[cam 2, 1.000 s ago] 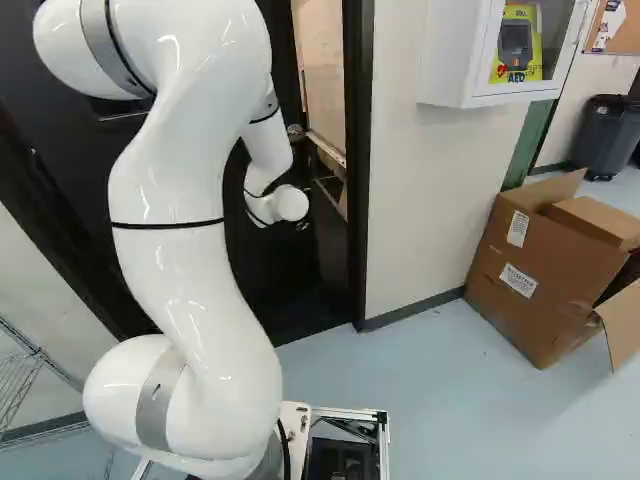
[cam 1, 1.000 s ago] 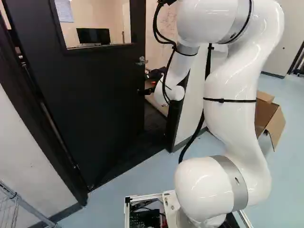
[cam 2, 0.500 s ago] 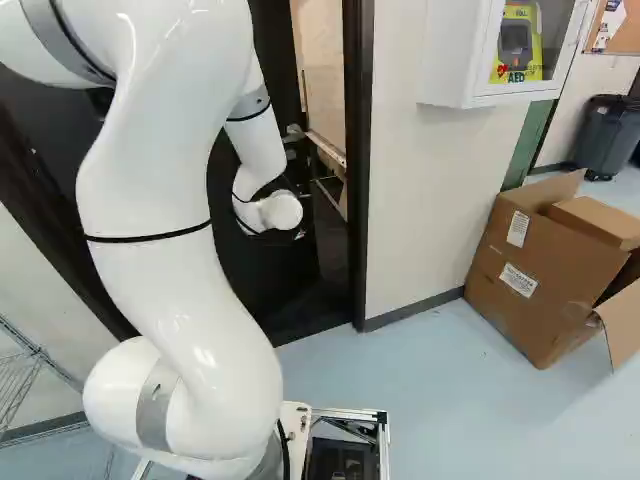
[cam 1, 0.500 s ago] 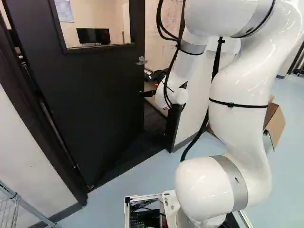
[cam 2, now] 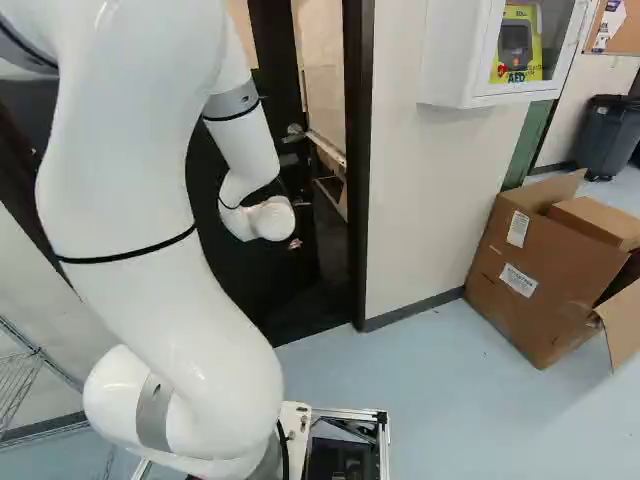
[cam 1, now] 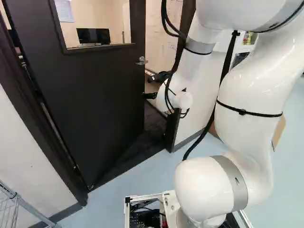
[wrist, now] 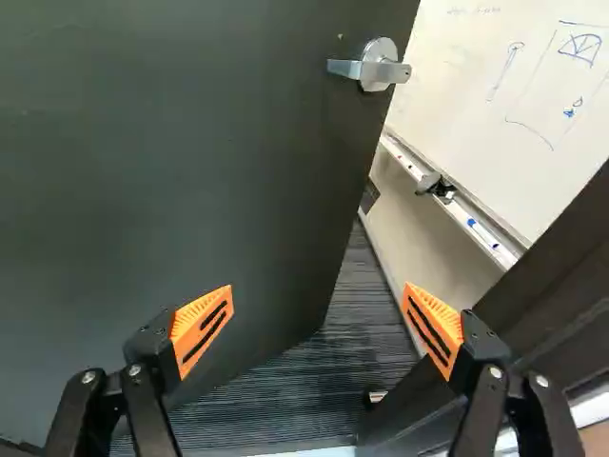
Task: Open the door and move inside
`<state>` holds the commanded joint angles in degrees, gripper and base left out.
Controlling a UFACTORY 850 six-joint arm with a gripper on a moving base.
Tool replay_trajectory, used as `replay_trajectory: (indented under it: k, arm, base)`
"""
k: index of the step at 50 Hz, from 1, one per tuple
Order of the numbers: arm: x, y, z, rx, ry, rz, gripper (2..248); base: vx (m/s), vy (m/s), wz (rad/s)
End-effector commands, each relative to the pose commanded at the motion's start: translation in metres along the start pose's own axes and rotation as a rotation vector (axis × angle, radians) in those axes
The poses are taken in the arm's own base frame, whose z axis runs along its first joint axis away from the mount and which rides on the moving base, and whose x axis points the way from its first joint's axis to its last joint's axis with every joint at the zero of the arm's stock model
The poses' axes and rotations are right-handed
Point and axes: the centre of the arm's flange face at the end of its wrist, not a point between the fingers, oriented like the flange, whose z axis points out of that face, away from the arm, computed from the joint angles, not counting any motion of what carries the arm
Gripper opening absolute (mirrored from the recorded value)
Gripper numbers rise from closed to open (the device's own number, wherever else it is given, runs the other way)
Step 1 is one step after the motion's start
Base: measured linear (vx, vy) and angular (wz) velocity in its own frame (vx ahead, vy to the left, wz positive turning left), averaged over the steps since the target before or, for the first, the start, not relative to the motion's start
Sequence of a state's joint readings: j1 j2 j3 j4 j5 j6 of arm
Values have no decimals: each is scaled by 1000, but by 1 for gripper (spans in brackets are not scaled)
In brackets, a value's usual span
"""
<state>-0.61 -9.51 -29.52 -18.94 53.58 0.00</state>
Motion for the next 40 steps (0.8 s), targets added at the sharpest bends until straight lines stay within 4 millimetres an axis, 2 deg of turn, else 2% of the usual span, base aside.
replay_trajectory:
  k: [40]
  arm:
    - [-21, -9, -78, -176, -12, 133, 247]
  base:
    - [0, 0, 0]
